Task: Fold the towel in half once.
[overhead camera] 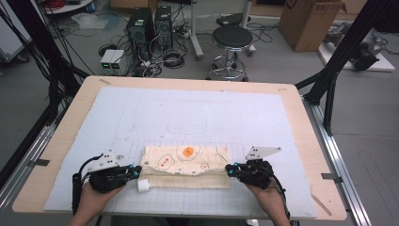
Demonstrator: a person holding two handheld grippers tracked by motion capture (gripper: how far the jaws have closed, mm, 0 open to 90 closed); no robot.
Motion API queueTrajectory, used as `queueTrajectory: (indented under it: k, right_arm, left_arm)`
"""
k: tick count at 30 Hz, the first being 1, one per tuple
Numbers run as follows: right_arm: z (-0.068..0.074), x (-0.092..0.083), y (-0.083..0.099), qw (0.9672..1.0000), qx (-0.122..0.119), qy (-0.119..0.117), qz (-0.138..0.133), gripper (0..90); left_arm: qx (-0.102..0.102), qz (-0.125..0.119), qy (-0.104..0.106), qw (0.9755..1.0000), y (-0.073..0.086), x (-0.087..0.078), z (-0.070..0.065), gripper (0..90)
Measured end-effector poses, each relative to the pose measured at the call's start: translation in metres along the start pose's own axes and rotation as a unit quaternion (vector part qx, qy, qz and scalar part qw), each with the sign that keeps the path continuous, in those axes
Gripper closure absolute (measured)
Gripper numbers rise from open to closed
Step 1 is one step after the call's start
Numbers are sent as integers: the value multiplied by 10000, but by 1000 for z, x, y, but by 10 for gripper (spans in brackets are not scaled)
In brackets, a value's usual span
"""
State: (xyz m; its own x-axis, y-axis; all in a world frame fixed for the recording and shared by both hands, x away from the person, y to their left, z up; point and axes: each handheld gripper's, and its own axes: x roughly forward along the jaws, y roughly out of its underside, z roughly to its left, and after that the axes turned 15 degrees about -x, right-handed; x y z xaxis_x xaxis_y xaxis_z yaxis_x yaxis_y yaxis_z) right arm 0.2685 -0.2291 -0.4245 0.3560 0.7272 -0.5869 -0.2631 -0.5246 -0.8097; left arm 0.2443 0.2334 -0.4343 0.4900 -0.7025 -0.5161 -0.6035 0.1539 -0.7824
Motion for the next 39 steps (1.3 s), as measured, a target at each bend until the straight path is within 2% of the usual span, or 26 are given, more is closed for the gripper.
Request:
queueTrajectory:
  k: [3, 5, 9, 12, 18, 22, 25, 28, 31, 39]
  right_arm:
    - [4, -1, 2, 10000, -32, -56, -10, 820]
    - [7, -3, 2, 9998, -32, -173, -61, 760]
    - [10, -11, 1, 9993, -116, -176, -300, 700]
    - [9, -11, 0, 9994, -163, -143, -282, 696]
    - [11, 4, 4, 9983, -386, -354, 238, 671]
    - [10, 10, 7, 9972, -426, -483, 390, 649]
    - [11, 13, 8, 9963, -446, -502, 540, 660]
    - [10, 13, 8, 9962, -488, -483, 528, 752]
    - [10, 13, 8, 9963, -459, -471, 555, 831]
    - [10, 8, 6, 9972, -458, -448, 378, 842]
  left_arm:
    - [-26, 3, 67, 10000, 2, -3, 0, 833]
    - [-70, -75, 141, 9998, 2, -7, 0, 717]
    - [-293, -386, 370, 9981, 0, -14, 2, 628]
    - [-294, -379, 457, 9978, -2, -8, 0, 635]
    - [147, 168, 341, 9992, 1, 5, -6, 647]
    - [294, 487, 239, 9981, 3, 11, -4, 656]
    - [305, 603, 238, 9974, 3, 13, -3, 681]
    - [327, 635, 207, 9972, 4, 14, -3, 716]
    - [366, 632, 206, 9971, 4, 14, -4, 791]
    - [388, 522, 146, 9978, 3, 12, -5, 874]
